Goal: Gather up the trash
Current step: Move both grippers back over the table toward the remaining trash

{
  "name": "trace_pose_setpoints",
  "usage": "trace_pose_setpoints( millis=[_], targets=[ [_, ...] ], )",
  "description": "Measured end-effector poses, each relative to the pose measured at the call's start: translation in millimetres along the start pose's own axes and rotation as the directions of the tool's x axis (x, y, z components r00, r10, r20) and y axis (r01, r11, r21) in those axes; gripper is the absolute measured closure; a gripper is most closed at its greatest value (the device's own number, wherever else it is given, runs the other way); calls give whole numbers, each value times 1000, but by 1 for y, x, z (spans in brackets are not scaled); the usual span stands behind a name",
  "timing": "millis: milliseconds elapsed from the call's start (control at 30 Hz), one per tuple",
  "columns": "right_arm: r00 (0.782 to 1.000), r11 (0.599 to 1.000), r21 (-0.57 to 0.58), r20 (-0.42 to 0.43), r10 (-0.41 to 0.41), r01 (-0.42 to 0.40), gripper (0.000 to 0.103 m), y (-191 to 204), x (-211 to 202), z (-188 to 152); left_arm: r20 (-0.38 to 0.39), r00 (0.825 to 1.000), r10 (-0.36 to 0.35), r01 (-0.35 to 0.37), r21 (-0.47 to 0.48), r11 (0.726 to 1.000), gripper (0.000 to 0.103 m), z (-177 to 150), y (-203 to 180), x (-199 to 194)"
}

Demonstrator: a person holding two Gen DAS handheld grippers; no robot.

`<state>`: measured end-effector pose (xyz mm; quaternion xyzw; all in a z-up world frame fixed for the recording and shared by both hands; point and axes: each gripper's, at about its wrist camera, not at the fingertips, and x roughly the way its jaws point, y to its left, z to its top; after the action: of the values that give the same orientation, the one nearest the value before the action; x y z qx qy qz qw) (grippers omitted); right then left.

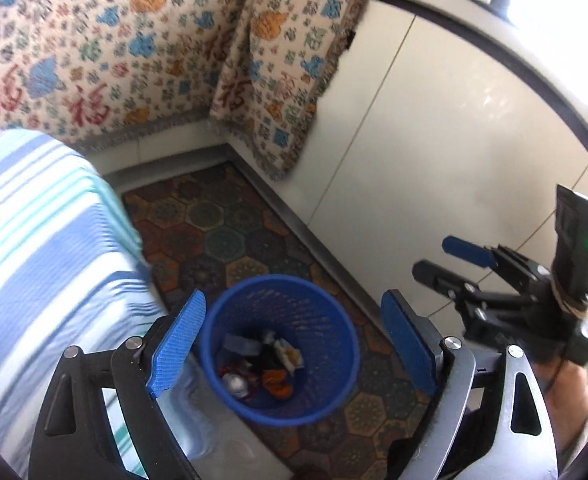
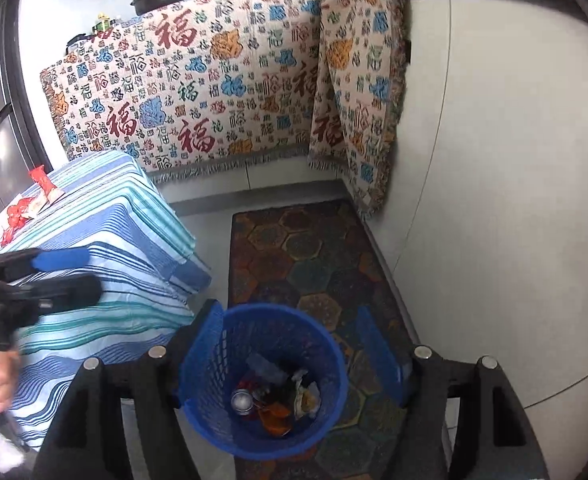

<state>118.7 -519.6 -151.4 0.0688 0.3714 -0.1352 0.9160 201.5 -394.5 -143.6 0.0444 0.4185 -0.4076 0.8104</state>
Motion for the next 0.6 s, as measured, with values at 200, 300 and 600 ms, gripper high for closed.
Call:
trace_pose_setpoints(
  millis=[200,300,600],
  targets=[
    [996,995,-95,83,-21,29,31,38,-15,11,27,993,118,-117,-30,993,8,-28,46,-70],
    [994,988,-151,112,-11,28,31,65,-20,15,16,979,202,-200,-93,975,8,-52,88,-103],
    [978,934,-302,27,208,-191,31,199,-15,14,-75,863,500,-501,-252,828,8,-118,227,-173]
  ],
)
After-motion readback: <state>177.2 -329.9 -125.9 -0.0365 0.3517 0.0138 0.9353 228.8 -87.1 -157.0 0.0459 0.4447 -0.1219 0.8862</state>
